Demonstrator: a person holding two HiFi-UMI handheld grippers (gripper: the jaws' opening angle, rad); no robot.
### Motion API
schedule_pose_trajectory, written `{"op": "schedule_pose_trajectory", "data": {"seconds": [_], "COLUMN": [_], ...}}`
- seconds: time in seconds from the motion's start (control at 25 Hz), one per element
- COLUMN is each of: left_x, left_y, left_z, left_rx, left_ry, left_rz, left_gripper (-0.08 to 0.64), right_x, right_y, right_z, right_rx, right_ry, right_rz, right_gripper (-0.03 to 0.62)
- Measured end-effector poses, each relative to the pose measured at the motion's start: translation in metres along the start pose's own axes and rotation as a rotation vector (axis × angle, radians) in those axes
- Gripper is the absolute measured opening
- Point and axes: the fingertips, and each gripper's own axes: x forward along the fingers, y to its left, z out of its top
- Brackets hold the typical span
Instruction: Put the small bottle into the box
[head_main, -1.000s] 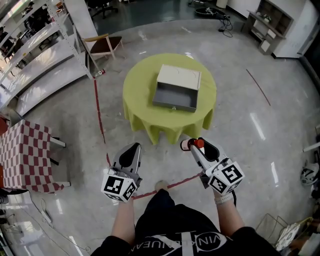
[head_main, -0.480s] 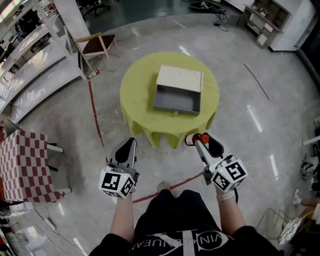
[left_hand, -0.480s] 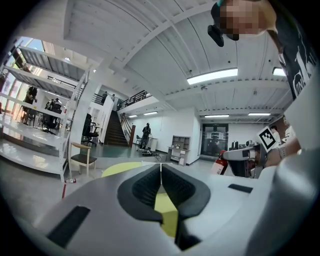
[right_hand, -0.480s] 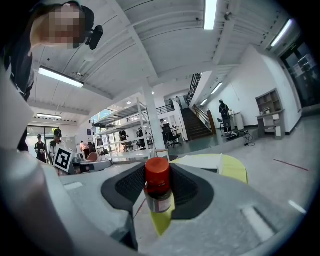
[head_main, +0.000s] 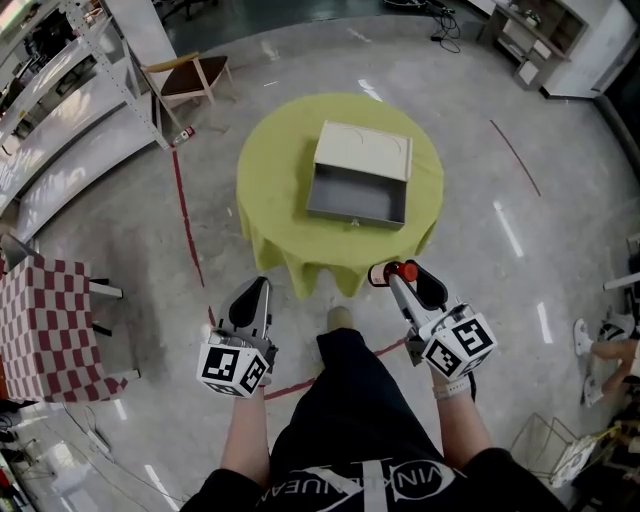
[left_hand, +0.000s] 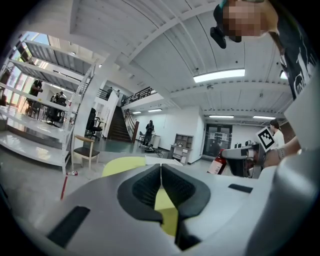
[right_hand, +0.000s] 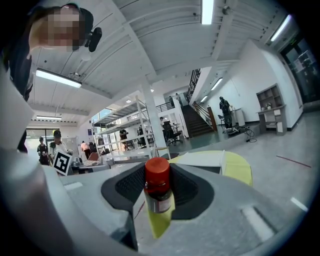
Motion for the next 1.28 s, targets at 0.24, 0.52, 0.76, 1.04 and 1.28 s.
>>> {"op": "schedule_pose_trajectory", "data": {"seconds": [0.24,0.52,0.76,1.04,1.28], "left_x": [0.019,0.059,0.089,0.114,0.131], "left_y": [0.016,0.021,0.021,0.026,0.026], "left_z": [0.012,0.011,0.007,-0.001,-0.009], "left_rx": [0.015,0.003,-0.009,-0.025,-0.035], "left_ry": [0.0,0.003,0.022,0.044,0.069], "left_rz": [0.011,-0.008,-0.032,-0.028,-0.034], "left_gripper": [0.014,0.014,0.014,0.014,0.014], "right_x": [0.031,0.061,0.079,0.098,0.118], "right_y": [-0.012,-0.034,-0.053,-0.074,-0.085], "right_z": [0.008,0.016,0.018,0.016,0.012], "right_rx": [0.014,0.011,0.019,0.035,0.053], "right_ry": [-0.008,-0.003,0.018,0.039,0.052], "right_rz": [0.025,0.039,0.033,0.039,0.051], "right_gripper": [0.14,0.14,0.14,0.14,0.14]}}
